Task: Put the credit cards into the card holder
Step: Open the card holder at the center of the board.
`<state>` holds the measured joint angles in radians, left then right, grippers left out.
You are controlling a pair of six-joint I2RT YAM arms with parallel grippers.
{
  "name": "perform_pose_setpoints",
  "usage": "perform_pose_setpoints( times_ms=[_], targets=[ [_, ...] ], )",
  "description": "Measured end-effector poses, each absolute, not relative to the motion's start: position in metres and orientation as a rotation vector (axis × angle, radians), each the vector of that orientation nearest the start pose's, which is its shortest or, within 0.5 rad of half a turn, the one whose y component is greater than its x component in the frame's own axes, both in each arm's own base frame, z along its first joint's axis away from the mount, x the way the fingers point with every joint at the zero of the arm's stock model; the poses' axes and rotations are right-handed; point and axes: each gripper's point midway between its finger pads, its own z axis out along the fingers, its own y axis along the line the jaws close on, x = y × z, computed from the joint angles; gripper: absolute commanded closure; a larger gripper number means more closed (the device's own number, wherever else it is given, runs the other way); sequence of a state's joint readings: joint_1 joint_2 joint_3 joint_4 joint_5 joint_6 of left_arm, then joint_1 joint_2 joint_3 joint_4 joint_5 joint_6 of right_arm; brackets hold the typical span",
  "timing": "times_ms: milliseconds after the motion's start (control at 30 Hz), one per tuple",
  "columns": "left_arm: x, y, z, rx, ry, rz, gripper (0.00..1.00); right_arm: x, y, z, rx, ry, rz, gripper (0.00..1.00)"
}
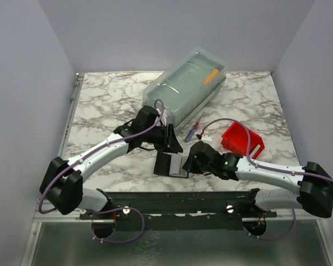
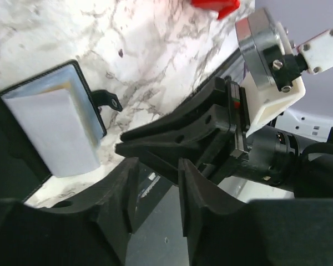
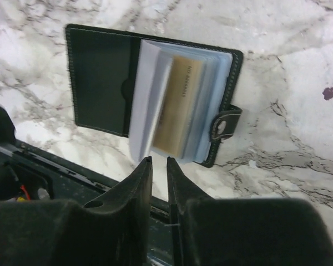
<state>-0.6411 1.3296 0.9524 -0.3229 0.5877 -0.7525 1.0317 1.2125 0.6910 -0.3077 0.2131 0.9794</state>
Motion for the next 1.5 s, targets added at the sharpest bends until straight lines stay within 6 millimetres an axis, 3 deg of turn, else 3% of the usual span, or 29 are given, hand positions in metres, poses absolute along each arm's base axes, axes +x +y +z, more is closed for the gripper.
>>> perform_pose_setpoints(
  times_ms=[100,200,333,433,533,667,833,1000,1100,1367,1500],
  targets=[
    [0.192,-0.318,0.162,0.251,2.591,-1.354,0.73,0.167,0.270,0.071,0.060,2.511,0.660,0.85],
    [0.185,-0.330,0.130,0.250,2.698,-1.351,0.78,0.166,0.265,0.056,0.084,2.526,0.656,0.87],
    [0.175,-0.322,0.084,0.183,2.842,-1.273,0.80,0.166,0.259,0.039,0.116,2.545,0.666,0.91],
    [0.170,-0.311,0.069,0.141,2.882,-1.212,0.87,0.168,0.259,0.033,0.133,2.553,0.668,0.96],
    [0.169,-0.303,0.062,0.108,2.886,-1.165,0.96,0.168,0.265,0.033,0.129,2.552,0.694,0.98],
    [0.175,-0.286,0.061,0.036,2.856,-1.116,0.99,0.169,0.267,0.031,0.128,2.554,0.702,0.99],
    [0.193,-0.263,0.058,-0.094,2.821,-1.053,1.00,0.170,0.267,0.024,0.130,2.571,0.679,0.99],
    [0.200,-0.245,0.040,-0.187,2.847,-0.943,1.00,0.172,0.271,0.023,0.129,2.571,0.689,0.96],
    [0.199,-0.241,0.023,-0.231,2.899,-0.888,1.00,0.172,0.276,0.023,0.113,2.571,0.708,0.95],
    [0.200,-0.240,0.021,-0.288,2.918,-0.913,1.00,0.174,0.290,0.029,-0.013,2.568,0.755,0.94],
    [0.199,-0.241,0.021,-0.291,2.916,-0.918,1.00,0.182,0.319,0.053,-0.080,2.498,0.891,0.91]
  ],
)
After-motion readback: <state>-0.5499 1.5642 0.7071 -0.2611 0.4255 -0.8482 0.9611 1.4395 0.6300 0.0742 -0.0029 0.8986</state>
